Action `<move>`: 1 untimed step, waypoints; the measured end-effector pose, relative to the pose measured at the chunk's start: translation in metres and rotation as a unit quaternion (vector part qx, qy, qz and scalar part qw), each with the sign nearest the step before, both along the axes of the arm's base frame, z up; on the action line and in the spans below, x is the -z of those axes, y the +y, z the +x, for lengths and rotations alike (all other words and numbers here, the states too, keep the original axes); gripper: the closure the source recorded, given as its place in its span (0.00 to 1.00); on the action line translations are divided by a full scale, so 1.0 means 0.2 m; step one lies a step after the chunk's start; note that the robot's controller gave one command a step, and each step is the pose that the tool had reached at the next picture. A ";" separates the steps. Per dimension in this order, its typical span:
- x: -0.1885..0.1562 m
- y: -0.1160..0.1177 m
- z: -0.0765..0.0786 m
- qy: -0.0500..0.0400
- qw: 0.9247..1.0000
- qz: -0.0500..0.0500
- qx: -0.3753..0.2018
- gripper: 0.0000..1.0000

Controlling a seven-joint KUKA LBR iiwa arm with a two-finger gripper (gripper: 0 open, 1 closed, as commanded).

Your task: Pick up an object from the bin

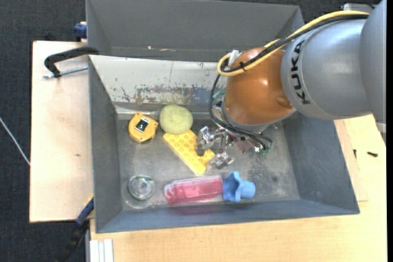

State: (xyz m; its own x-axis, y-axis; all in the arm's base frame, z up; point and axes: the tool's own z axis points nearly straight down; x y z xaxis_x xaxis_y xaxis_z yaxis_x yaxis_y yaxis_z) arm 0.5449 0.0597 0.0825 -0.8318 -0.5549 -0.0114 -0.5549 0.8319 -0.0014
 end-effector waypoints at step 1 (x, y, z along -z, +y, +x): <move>0.00 0.00 0.00 0.000 1.000 0.000 0.000 1.00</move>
Offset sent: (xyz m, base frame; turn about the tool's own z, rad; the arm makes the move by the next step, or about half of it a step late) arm 0.0064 -0.0054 0.1538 -0.0017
